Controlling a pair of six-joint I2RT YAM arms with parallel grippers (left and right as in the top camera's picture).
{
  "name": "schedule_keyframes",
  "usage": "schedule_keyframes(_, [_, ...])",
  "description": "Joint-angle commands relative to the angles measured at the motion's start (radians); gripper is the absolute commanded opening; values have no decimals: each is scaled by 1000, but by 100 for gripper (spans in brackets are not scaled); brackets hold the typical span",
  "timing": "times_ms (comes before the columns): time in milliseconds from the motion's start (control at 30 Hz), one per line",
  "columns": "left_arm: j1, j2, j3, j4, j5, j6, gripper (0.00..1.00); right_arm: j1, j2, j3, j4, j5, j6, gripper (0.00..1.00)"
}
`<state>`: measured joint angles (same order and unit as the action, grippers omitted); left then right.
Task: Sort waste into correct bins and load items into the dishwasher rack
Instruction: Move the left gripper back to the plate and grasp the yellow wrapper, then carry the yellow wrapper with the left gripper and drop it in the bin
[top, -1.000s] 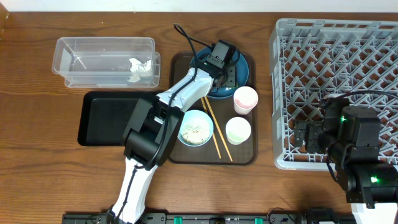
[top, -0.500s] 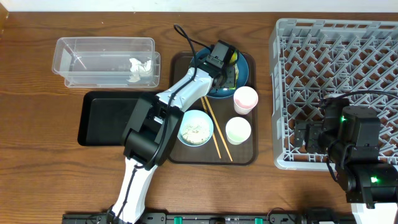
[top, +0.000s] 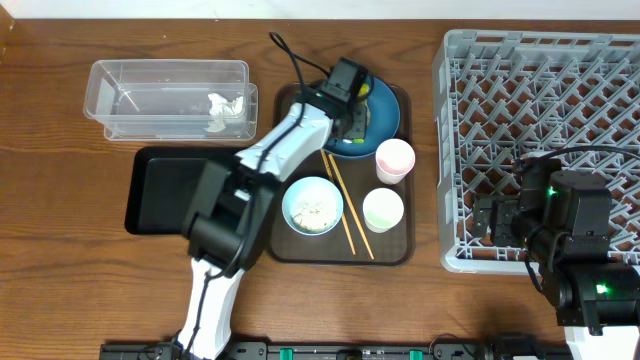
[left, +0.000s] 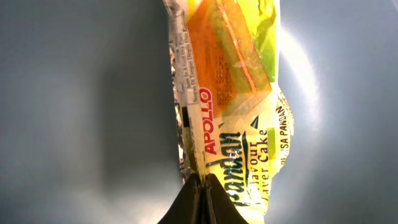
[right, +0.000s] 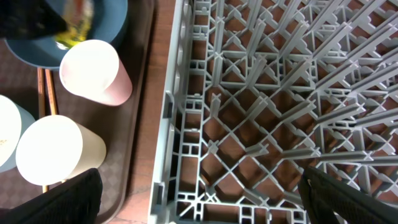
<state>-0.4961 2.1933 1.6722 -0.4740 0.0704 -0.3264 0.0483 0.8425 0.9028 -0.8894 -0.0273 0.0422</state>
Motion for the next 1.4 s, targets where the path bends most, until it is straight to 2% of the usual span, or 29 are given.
schedule_keyframes(0, [42, -137, -2, -45, -95, 68, 6, 5, -5, 22, 3, -3, 5, 99])
schedule_keyframes(333, [260, -314, -2, -117, -120, 106, 6, 5, -5, 22, 3, -3, 5, 99])
schedule_keyframes(533, [402, -277, -3, -132, -171, 109, 6, 5, -5, 22, 2, -3, 5, 99])
schedule_keyframes(900, [507, -200, -3, -158, -169, 108, 7, 5, -5, 22, 3, -3, 5, 99])
schedule_keyframes(967, [509, -199, -3, -159, -169, 108, 13, 5, -5, 22, 3, -3, 5, 99])
schedule_keyframes(1033, [509, -198, -3, -161, -169, 108, 35, 5, -5, 22, 3, -3, 5, 99])
schedule_keyframes(1067, [509, -198, -3, -161, -169, 108, 40, 5, -5, 22, 3, -3, 5, 99])
schedule_keyframes(1367, [509, -200, -2, -174, -169, 108, 49, 5, -5, 22, 2, -3, 5, 99])
